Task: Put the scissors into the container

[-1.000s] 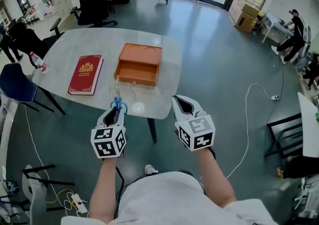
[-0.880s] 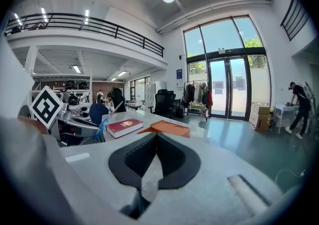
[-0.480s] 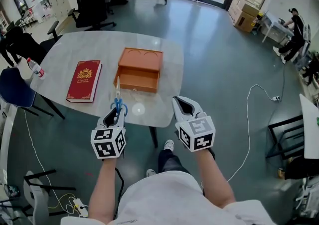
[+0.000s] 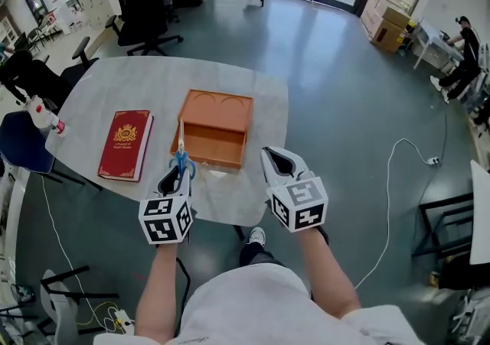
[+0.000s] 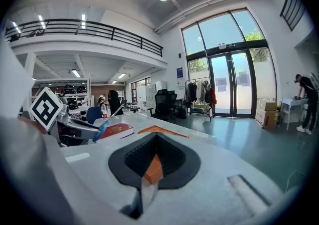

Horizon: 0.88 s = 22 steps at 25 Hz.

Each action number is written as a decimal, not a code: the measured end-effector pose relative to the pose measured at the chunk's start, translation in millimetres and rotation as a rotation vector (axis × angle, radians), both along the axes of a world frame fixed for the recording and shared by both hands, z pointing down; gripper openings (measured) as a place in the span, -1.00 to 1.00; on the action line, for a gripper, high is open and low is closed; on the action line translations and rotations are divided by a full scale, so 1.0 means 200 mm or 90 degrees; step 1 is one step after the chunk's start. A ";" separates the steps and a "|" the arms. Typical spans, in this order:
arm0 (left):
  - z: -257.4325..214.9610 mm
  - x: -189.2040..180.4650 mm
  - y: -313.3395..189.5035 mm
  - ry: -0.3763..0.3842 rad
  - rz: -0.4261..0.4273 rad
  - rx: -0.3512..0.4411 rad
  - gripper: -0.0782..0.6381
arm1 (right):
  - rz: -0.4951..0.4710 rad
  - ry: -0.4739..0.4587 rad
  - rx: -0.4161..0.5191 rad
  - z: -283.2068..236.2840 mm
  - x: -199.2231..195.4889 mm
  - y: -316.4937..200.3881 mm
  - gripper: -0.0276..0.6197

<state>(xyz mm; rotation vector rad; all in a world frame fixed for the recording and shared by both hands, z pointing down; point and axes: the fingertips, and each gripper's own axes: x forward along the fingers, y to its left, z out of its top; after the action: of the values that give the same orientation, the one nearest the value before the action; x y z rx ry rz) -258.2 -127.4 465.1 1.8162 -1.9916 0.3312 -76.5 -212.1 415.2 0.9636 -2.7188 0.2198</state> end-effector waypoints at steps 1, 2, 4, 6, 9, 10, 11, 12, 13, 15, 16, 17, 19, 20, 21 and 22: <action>0.00 0.00 -0.04 0.000 -0.002 -0.001 -0.57 | -0.004 0.000 -0.002 0.00 -0.01 -0.04 -0.90; 0.00 0.00 -0.08 0.000 -0.004 -0.003 -0.57 | -0.007 -0.001 -0.003 0.00 -0.02 -0.09 -0.90; 0.00 0.00 -0.15 -0.001 -0.008 -0.008 -0.57 | -0.015 -0.001 -0.007 0.00 -0.03 -0.17 -0.90; 0.00 0.01 -0.21 -0.003 -0.013 -0.014 -0.57 | -0.024 -0.004 -0.010 -0.01 -0.04 -0.25 -0.90; 0.01 0.00 -0.28 -0.008 -0.013 -0.022 -0.57 | -0.036 -0.011 -0.014 -0.01 -0.06 -0.36 -0.90; 0.02 0.00 -0.31 -0.012 -0.011 -0.026 -0.57 | -0.041 -0.014 -0.015 0.00 -0.07 -0.39 -0.90; 0.03 0.00 -0.33 -0.018 -0.006 -0.031 -0.57 | -0.046 -0.016 -0.016 0.00 -0.08 -0.42 -0.90; 0.05 0.00 -0.35 -0.026 0.001 -0.038 -0.57 | -0.050 -0.017 -0.017 0.00 -0.08 -0.44 -0.90; 0.06 0.01 -0.36 -0.037 0.010 -0.046 -0.57 | -0.054 -0.019 -0.018 0.00 -0.08 -0.46 -0.90; 0.08 0.00 -0.39 -0.064 0.031 -0.063 -0.57 | -0.058 -0.023 -0.020 0.01 -0.07 -0.51 -0.90; 0.09 -0.01 -0.41 -0.077 0.039 -0.072 -0.57 | -0.058 -0.025 -0.021 0.01 -0.07 -0.53 -0.90; 0.09 -0.02 -0.42 -0.088 0.046 -0.081 -0.57 | -0.058 -0.028 -0.024 0.01 -0.07 -0.55 -0.90; 0.11 -0.06 -0.43 -0.106 0.061 -0.099 -0.57 | -0.057 -0.031 -0.030 0.03 -0.07 -0.57 -0.90; 0.12 -0.07 -0.43 -0.116 0.069 -0.108 -0.57 | -0.056 -0.032 -0.032 0.03 -0.08 -0.58 -0.90; 0.13 -0.08 -0.44 -0.126 0.080 -0.117 -0.57 | -0.055 -0.032 -0.034 0.04 -0.08 -0.58 -0.90; 0.15 -0.09 -0.45 -0.136 0.093 -0.124 -0.57 | -0.053 -0.033 -0.035 0.05 -0.09 -0.59 -0.90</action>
<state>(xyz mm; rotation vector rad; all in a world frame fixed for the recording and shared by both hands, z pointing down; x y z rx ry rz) -276.6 -217.6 494.2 1.8697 -1.8882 0.7659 -93.7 -330.8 425.6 0.8391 -2.7764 0.3065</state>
